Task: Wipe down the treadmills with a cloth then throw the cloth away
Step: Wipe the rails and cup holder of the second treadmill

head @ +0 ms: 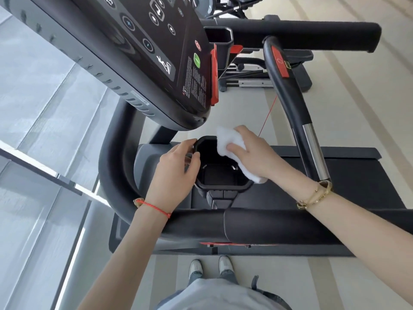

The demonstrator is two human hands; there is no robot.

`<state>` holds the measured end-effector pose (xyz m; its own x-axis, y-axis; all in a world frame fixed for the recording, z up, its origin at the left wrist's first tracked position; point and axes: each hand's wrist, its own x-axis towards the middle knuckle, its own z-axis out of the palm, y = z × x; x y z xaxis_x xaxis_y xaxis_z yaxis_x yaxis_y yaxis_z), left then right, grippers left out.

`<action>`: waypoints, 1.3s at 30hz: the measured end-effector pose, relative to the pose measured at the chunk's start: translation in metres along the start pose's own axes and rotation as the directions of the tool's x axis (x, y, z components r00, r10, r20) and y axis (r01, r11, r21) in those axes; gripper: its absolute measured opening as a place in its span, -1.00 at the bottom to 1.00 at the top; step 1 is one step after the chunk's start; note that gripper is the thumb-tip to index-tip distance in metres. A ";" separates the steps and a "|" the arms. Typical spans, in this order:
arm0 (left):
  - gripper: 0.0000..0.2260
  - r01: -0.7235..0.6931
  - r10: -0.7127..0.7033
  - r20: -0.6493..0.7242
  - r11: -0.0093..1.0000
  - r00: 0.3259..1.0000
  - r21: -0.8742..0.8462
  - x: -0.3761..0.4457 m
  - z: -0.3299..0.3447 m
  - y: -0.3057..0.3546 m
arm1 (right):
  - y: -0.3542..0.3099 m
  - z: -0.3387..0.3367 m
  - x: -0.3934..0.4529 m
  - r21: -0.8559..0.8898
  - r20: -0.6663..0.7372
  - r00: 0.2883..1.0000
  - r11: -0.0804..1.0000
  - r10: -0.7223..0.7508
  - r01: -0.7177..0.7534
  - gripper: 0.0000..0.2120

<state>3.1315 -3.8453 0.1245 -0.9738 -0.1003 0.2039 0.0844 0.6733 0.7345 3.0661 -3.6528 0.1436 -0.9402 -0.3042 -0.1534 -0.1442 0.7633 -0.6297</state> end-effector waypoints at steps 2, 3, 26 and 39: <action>-0.70 -0.005 0.005 0.001 1.000 1.000 0.001 0.000 0.000 0.001 | -0.005 -0.008 0.016 -0.158 0.098 0.987 0.978 -0.125 0.139 -0.71; -0.70 -0.007 0.007 0.004 1.000 1.000 0.002 0.000 0.000 0.001 | -0.008 -0.012 0.023 -0.220 0.163 0.971 0.953 -0.176 0.210 -0.74; -0.71 0.012 -0.012 0.002 1.000 1.000 -0.003 0.001 0.000 0.002 | 0.015 -0.013 0.015 0.037 0.153 0.984 0.996 -0.091 0.087 -0.77; -0.70 0.012 -0.013 0.025 1.000 1.000 0.019 0.001 -0.001 0.000 | 0.009 -0.030 -0.074 -0.012 0.094 0.967 0.971 -0.237 0.239 -0.52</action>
<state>3.1309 -3.8462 0.1254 -0.9798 -0.0909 0.1783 0.0682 0.6860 0.7244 3.1247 -3.6059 0.1721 -0.8459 -0.5287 -0.0709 -0.3685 0.6754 -0.6388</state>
